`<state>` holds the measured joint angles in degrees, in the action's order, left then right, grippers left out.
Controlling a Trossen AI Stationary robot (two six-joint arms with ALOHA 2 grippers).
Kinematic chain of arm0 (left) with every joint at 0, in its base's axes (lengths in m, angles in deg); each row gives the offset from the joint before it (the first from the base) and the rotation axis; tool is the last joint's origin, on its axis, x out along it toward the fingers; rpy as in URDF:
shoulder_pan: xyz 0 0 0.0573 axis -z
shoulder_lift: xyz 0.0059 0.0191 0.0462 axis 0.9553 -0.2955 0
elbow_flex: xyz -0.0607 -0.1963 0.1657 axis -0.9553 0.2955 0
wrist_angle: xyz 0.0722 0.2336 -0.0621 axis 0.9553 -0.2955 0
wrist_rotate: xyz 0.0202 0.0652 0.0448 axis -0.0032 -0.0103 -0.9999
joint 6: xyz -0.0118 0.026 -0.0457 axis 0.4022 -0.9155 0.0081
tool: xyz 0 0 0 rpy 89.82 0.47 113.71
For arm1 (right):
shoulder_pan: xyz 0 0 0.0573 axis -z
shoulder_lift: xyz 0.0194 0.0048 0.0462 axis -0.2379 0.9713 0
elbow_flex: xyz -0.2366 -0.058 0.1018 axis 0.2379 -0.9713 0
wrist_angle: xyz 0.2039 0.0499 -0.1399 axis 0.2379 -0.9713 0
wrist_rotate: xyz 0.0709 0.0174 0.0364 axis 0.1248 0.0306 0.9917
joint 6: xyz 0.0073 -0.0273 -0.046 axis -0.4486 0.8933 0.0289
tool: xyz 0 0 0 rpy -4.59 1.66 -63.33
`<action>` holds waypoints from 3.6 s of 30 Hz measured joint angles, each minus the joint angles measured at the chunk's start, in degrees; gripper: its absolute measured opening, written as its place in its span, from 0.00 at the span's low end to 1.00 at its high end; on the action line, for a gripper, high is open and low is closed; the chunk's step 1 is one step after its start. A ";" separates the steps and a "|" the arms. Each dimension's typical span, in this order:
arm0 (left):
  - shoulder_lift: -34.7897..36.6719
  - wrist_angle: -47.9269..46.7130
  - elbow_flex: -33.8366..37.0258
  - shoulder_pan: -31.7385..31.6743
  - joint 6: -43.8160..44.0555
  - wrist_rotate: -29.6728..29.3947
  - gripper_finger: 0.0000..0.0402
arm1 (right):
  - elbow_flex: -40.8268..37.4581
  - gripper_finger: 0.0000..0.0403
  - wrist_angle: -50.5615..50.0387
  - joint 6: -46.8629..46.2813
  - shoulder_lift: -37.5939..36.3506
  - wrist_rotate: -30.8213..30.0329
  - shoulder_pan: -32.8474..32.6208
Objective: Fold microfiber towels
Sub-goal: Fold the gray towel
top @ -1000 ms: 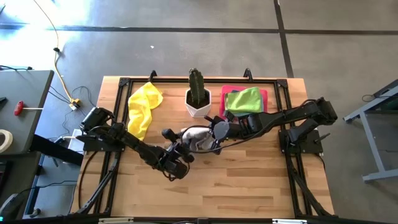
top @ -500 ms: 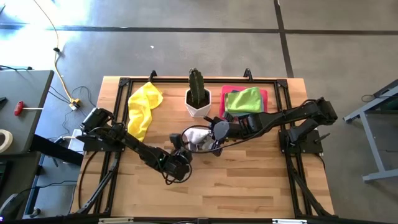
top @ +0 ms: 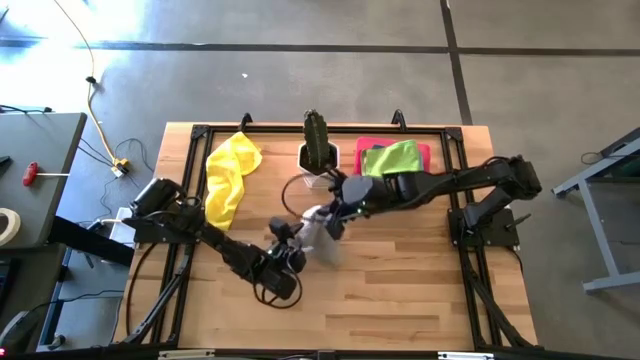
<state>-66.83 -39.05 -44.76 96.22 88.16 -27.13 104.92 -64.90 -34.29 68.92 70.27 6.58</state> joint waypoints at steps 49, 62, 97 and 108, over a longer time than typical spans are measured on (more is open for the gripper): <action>0.07 49.48 -0.07 -2.71 -12.87 -0.27 0.50 | 0.00 0.01 -9.14 13.78 0.00 0.16 -5.02; 0.07 30.12 -0.07 -3.86 2.95 10.06 0.28 | 0.00 0.01 -9.02 34.11 0.00 -0.03 -10.67; 0.07 29.60 -0.04 -7.31 16.29 49.82 0.00 | -12.89 0.42 17.49 1.30 8.54 -24.01 -35.72; 0.07 31.10 -0.07 -10.53 19.32 51.39 0.00 | -12.96 0.42 18.52 -17.19 18.47 -29.17 -35.48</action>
<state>-66.76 -7.95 -44.83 85.70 107.48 24.26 91.96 -46.38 -51.49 87.38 41.10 -28.90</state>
